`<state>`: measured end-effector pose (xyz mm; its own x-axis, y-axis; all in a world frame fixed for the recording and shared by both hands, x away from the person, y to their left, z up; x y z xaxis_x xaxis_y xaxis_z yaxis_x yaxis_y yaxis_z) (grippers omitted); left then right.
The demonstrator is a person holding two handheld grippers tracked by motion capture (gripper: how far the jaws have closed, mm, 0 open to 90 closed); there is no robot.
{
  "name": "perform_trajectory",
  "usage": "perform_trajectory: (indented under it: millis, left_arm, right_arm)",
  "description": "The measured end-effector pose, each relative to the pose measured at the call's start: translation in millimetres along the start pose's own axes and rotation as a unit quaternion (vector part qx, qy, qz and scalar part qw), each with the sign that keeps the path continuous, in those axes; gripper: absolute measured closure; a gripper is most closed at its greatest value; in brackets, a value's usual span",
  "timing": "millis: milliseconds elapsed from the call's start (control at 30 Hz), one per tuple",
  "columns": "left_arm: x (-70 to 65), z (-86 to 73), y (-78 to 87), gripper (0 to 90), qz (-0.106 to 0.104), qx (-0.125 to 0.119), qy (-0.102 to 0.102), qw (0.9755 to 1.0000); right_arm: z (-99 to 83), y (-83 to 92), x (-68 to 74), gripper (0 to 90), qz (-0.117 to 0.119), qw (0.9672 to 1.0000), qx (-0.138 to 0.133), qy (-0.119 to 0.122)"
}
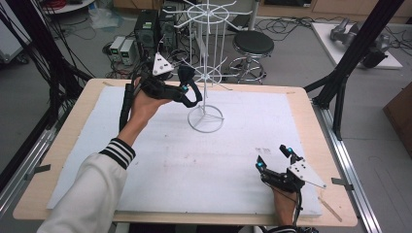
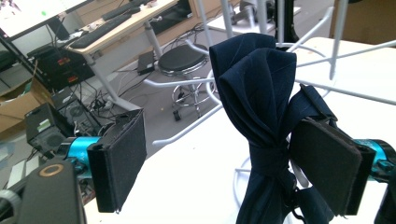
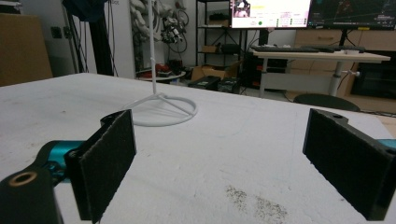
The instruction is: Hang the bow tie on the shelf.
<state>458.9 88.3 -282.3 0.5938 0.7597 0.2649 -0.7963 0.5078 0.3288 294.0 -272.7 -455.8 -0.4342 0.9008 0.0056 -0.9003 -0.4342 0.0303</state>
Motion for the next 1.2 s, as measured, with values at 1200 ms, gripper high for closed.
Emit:
perform_trajectory:
  millis: [1200]
  left_arm:
    - [-9.2,-20.3,3.8,8.1,-0.029,0.01,0.038,0.9988]
  right_arm:
    - [0.0,-0.1,0.4,8.6,-0.001,1.0,0.0,0.002]
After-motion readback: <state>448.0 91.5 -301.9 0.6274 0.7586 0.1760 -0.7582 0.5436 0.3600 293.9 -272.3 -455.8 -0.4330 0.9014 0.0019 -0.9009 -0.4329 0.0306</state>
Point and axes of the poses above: each handheld gripper's, and its own axes: y roughly backward along the jaws, z roughly out of its top, x roughly to its left, the point moved 4 cm from there along -y, roughly forward along the jaws, and after that the axes turned 1 degree about -x, right-handed, at the moved point
